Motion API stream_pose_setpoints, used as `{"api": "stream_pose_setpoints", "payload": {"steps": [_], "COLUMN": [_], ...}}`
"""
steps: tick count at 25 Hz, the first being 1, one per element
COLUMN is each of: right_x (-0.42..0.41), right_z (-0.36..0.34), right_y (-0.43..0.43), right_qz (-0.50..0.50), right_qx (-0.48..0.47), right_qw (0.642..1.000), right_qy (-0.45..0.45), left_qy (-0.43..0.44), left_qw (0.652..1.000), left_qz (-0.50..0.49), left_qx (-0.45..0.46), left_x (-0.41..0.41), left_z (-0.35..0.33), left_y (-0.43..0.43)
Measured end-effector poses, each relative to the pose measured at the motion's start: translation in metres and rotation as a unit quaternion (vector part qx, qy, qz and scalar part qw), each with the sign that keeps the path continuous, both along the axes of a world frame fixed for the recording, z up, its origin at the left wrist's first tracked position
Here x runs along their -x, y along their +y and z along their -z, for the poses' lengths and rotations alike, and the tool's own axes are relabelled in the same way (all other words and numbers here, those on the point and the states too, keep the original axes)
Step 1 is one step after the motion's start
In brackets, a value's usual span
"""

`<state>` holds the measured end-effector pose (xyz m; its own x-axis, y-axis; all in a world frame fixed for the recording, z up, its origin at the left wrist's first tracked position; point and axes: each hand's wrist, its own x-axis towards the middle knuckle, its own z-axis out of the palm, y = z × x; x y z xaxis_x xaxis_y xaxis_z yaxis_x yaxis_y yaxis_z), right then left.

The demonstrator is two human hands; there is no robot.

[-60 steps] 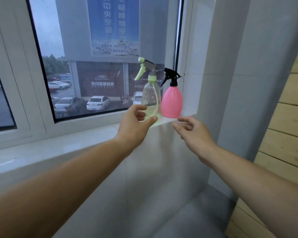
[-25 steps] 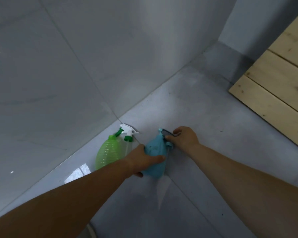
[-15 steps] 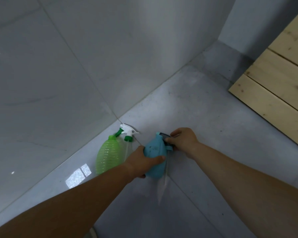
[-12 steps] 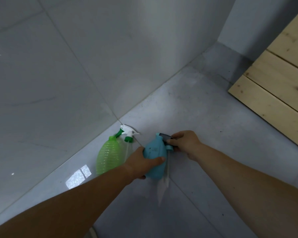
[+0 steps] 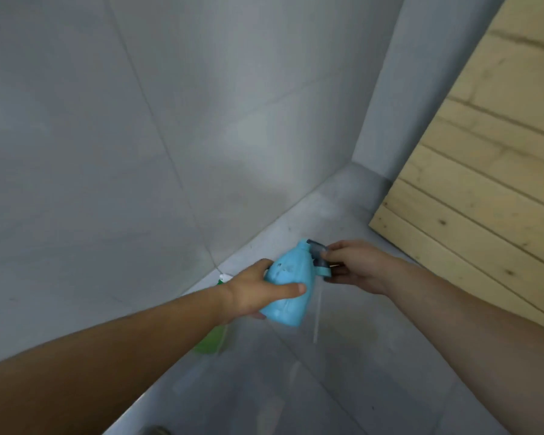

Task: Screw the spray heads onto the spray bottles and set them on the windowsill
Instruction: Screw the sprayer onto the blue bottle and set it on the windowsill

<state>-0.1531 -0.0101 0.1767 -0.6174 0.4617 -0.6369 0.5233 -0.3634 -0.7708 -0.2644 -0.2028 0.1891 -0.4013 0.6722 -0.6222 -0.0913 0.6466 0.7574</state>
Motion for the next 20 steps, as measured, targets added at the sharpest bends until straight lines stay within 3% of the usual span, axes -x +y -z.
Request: {"api": "stream_pose_setpoints", "payload": {"steps": [7, 11, 16, 20], "right_x": [-0.049, -0.091, -0.121, -0.126], "right_z": [-0.174, -0.238, -0.277, -0.279], "right_y": [-0.01, -0.03, -0.04, -0.042], "right_qz": [0.033, 0.094, 0.202, 0.21], "right_qx": [-0.153, -0.226, -0.222, -0.199], "right_qw": [0.978, 0.939, 0.885, 0.881], "right_qy": [0.139, 0.241, 0.357, 0.374], "left_qy": [0.094, 0.103, 0.107, 0.109], "left_qw": [0.99, 0.982, 0.98, 0.978], "left_qz": [0.044, 0.052, 0.067, 0.076], "left_qx": [-0.099, -0.147, -0.153, -0.159], "left_x": [-0.03, -0.056, -0.071, -0.075], "left_z": [-0.135, -0.174, -0.184, -0.185], "left_y": [-0.039, -0.065, -0.078, -0.076]}}
